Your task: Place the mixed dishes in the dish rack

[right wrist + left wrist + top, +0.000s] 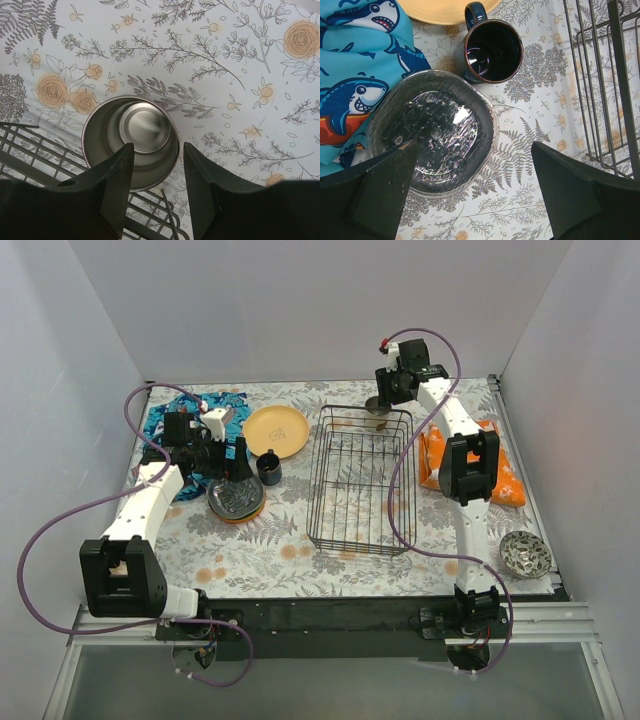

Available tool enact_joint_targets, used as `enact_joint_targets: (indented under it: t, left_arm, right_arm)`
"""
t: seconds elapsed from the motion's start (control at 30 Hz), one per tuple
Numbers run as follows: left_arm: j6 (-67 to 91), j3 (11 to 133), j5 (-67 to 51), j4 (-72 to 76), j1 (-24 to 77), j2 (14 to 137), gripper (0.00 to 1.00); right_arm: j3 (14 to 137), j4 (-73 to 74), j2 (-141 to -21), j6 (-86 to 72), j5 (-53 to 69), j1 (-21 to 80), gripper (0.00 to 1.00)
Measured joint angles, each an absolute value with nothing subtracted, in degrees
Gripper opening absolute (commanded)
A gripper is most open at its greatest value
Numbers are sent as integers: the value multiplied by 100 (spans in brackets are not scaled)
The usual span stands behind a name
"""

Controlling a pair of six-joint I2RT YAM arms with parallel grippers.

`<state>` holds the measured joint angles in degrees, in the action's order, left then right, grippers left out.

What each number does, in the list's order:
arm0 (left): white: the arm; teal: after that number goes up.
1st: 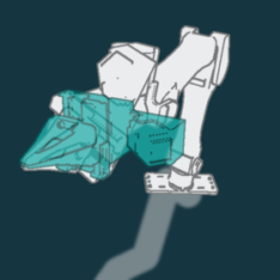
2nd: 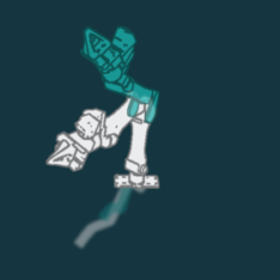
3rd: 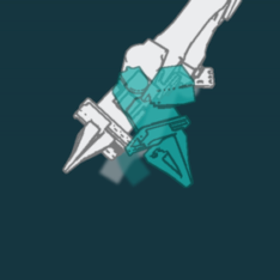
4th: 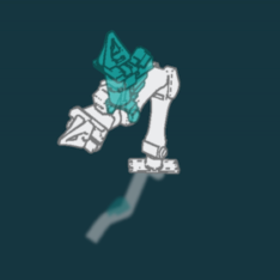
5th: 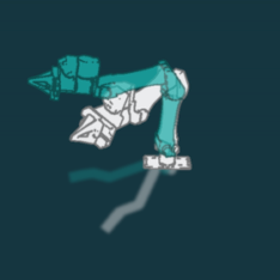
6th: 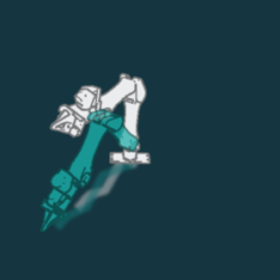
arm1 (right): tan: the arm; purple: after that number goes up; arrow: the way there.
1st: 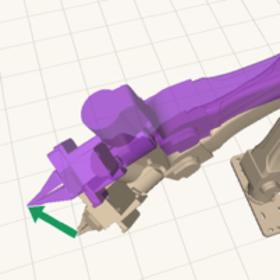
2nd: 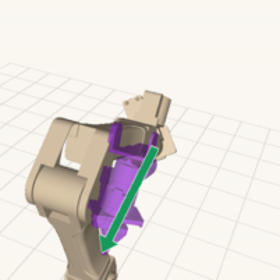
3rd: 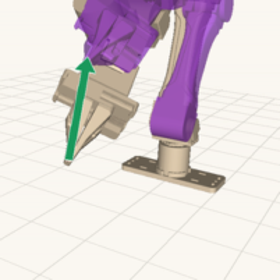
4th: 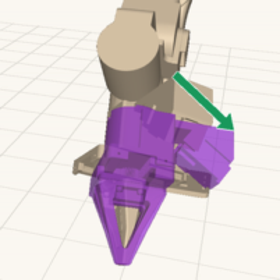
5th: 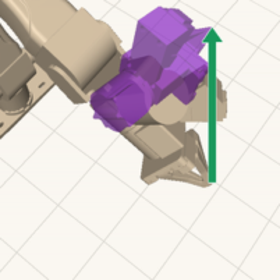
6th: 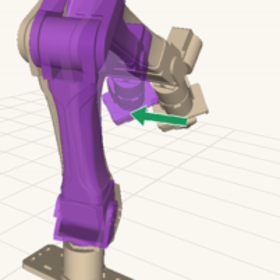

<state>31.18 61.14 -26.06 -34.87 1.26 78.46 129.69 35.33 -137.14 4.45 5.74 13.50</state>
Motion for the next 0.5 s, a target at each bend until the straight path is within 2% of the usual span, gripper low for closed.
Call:
enact_joint_targets:
  t: [0.33,0.37,0.5]
  left_arm:
    - [3144,6351,-2602,-3505,126,8049,98]
    - [3175,6375,-2604,-3500,126,8060,98]
    - [3297,6637,-2657,-3494,126,8248,98]
  right_arm:
    - [13128,3363,-14075,325,554,1350,12]
    - [13146,3367,-14075,296,550,1350,3]
    - [13281,3301,-14075,220,515,1350,1]
